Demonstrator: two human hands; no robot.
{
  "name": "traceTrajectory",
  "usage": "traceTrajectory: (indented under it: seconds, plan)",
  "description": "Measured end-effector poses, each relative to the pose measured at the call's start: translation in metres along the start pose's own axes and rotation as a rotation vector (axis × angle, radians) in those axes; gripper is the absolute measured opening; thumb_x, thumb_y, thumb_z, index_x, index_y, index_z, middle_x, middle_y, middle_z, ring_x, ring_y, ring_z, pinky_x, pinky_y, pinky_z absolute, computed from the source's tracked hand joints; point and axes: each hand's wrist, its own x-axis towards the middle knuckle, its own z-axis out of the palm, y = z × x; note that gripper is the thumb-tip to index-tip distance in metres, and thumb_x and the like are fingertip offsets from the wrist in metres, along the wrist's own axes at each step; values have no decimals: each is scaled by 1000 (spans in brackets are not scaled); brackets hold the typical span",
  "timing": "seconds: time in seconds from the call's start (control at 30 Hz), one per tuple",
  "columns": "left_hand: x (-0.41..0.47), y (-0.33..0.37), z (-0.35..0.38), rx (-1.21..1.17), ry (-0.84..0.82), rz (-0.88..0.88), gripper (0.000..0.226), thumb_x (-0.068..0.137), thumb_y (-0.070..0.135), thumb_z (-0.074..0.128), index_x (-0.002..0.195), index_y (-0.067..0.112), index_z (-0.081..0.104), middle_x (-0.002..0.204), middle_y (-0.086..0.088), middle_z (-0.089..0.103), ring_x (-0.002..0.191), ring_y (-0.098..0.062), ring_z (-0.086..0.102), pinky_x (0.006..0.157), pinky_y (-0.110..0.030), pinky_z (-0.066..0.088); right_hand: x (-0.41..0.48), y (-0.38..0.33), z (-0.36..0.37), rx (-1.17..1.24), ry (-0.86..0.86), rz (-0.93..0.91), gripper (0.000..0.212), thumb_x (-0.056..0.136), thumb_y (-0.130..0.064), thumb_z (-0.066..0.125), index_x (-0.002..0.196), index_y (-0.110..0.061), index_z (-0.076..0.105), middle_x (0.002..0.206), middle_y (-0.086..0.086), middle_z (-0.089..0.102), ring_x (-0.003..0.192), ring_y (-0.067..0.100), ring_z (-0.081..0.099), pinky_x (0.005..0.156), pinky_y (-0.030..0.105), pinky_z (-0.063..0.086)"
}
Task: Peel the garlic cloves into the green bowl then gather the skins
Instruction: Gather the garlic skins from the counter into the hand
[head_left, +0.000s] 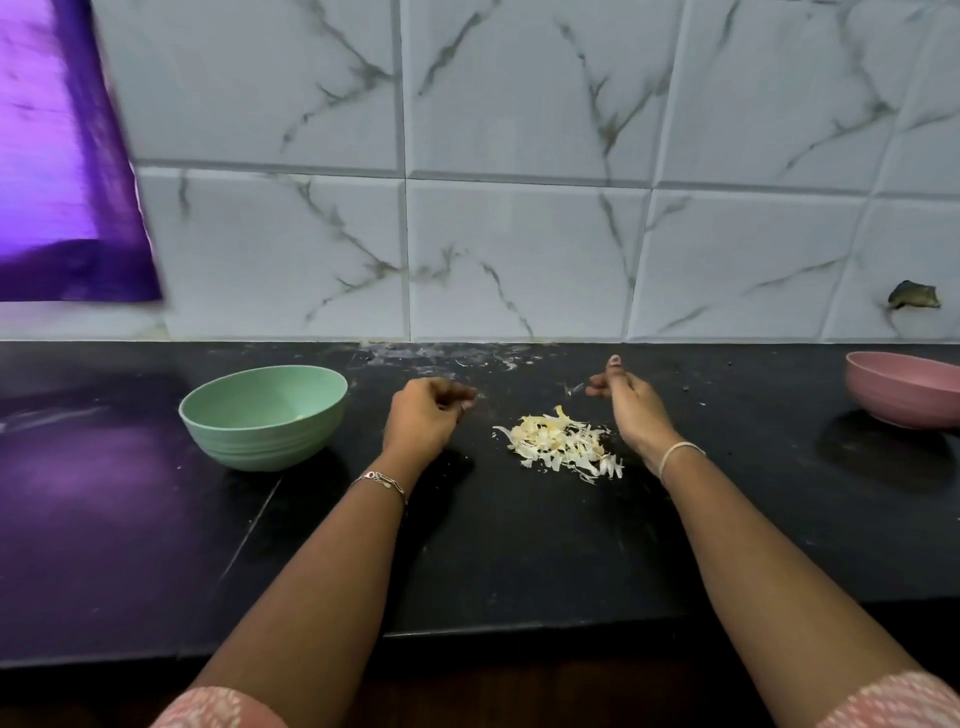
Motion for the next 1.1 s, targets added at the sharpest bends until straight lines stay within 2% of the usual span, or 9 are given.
traceTrajectory:
  seconds: [0.17,0.27,0.33,0.43,0.53,0.67,0.83,0.97,1.1]
  plan:
    - [4,-4,-8,-182,26,-71,14,94,17,61,83,21,68,79,5,74,59,-11,63,63,-28,52,-4,-7,8,-71,-351,105,79,94,-66,4,148,-20,37,147,-1,47,144,23,29,116,47,16]
    - [5,-2,-10,-266,83,-127,34,101,35,45,78,20,65,74,2,73,58,-12,63,62,-26,50,-7,-15,21,-53,-460,97,80,93,-66,3,146,-20,41,147,0,48,144,22,29,115,50,17]
    - [6,-3,-13,-267,115,-149,45,101,45,39,77,20,68,75,1,73,69,-15,67,74,-31,53,-8,-15,28,-21,-490,58,80,94,-65,2,138,-20,51,141,1,54,141,21,36,115,48,18]
    - [3,-7,-16,-66,66,-144,50,102,46,32,94,14,70,99,-7,73,101,-27,65,89,-31,47,-11,-15,26,38,-445,-11,77,97,-58,0,133,-19,56,130,0,63,131,18,46,116,47,18]
    - [-7,-7,-15,335,-93,-132,50,103,45,31,127,8,54,128,-16,60,123,-34,51,99,-36,39,-15,-17,12,8,-348,-49,75,98,-56,0,137,-19,53,137,1,58,137,18,39,115,43,17]
    - [-20,-7,-8,637,-304,-72,62,102,50,25,144,5,35,150,-15,38,142,-31,28,116,-47,18,-24,-4,-12,-362,-431,-6,81,91,-71,12,155,-22,18,161,2,19,149,25,16,121,46,10]
    - [-29,2,6,626,-515,107,55,104,43,23,152,16,23,161,-2,17,149,-21,11,120,-43,8,-38,13,-19,-796,-579,-84,98,89,-73,27,154,-12,-13,163,4,-6,150,18,-5,122,42,-2]
    - [-32,10,13,409,-476,186,45,102,35,40,146,25,38,145,-3,48,135,-21,42,111,-35,32,-38,8,0,-668,-567,-214,93,93,-61,45,155,-14,-5,163,0,5,150,17,10,122,41,7]
    - [-35,13,15,337,-386,225,43,92,30,61,135,26,53,125,1,64,116,-15,58,100,-33,45,-34,-5,20,-585,-450,-387,56,94,-36,58,145,-21,41,142,3,52,131,22,47,105,32,38]
